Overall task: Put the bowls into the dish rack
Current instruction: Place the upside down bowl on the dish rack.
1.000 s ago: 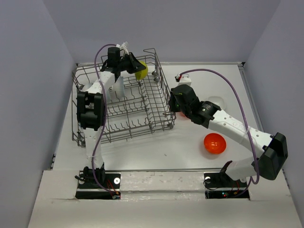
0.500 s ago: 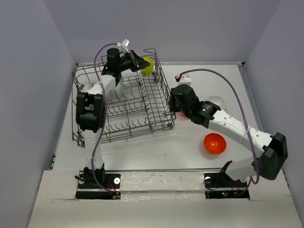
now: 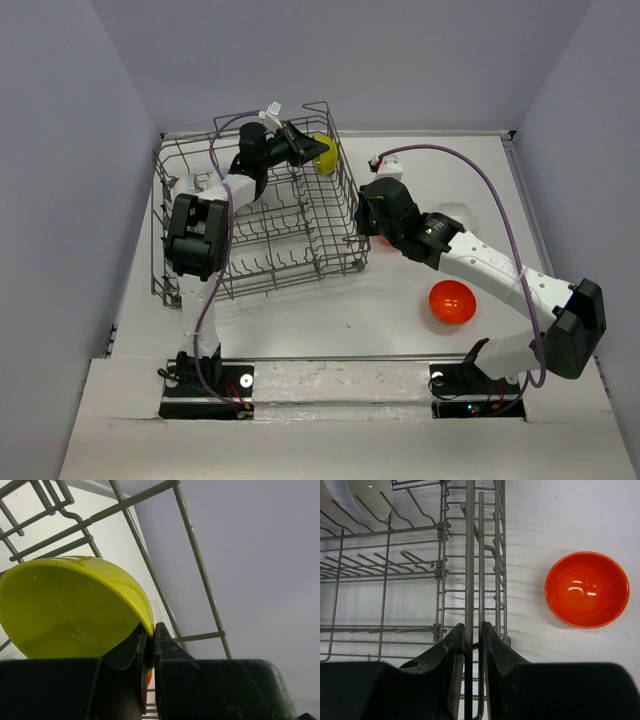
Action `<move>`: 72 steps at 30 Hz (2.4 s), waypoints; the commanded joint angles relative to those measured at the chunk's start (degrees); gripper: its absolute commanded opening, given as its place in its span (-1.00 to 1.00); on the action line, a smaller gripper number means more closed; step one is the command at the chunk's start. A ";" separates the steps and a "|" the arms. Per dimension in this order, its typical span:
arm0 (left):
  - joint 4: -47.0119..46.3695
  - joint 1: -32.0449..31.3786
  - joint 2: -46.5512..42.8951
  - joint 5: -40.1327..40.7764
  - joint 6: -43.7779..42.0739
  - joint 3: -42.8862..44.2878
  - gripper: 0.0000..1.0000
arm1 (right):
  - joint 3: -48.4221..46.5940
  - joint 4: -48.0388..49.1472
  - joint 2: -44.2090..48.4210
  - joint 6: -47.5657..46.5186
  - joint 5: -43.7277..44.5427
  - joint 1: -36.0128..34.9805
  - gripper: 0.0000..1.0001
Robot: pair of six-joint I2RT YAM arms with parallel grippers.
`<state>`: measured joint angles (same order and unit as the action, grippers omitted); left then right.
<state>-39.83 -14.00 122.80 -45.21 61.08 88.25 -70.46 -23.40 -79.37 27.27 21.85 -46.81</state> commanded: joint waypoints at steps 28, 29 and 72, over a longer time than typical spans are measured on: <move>-10.09 -0.06 -3.45 3.64 1.33 -7.39 -1.00 | 0.32 1.34 -1.31 2.62 -3.65 -0.30 -0.96; -8.87 0.02 -3.80 3.90 0.45 -7.56 -1.00 | 0.32 1.34 -1.31 2.62 -3.74 -0.30 -0.96; 3.00 0.73 -7.14 6.36 -8.25 -6.78 -0.42 | 0.23 1.34 -1.66 2.26 -4.53 -0.30 -0.84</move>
<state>-37.85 -13.72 119.70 -39.51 55.27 79.31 -70.46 -23.27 -79.46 27.24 21.61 -46.78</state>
